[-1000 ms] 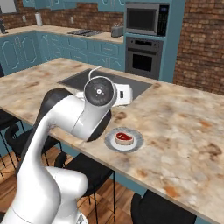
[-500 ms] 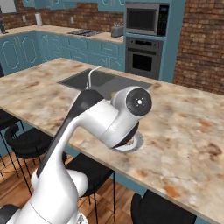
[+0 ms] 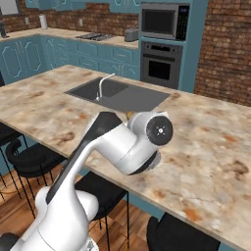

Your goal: Retrieve the shaker from the cabinet and place it next the steak on a plate on the dining table.

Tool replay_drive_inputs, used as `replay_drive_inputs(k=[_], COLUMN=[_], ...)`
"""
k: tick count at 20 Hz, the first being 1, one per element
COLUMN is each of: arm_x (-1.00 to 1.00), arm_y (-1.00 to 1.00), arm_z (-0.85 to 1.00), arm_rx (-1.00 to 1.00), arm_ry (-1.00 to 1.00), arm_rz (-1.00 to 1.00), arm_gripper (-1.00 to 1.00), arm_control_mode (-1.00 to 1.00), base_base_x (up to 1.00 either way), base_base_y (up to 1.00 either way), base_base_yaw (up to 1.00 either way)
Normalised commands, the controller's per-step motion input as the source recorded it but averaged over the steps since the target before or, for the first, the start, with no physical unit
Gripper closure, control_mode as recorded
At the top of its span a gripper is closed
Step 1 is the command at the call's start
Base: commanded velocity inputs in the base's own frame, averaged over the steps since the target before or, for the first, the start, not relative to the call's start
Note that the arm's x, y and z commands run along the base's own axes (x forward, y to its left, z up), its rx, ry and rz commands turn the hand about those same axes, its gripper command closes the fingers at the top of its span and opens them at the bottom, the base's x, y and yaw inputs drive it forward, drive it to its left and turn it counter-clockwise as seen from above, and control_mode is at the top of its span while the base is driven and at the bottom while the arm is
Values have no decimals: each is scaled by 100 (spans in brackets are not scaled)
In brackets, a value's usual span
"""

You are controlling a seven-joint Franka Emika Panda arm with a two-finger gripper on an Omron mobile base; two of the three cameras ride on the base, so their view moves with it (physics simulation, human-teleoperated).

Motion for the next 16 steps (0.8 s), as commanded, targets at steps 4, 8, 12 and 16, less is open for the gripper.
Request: replay_drive_inputs(k=[4,8,12,16], arm_x=[16,13,19,24], arm_y=[-8,-19,-28,-52], arm_z=[-42,-39,-48,-49], arm_rx=[0,0,0,0], arm_ry=[2,3,1,3], arm_rz=[0,0,0,0], arm_gripper=[100,100,100,100], arm_control_mode=[-100,-100,-100,-100], base_base_x=[0,0,0,0], base_base_y=[0,0,0,0], base_base_yaw=[0,0,0,0])
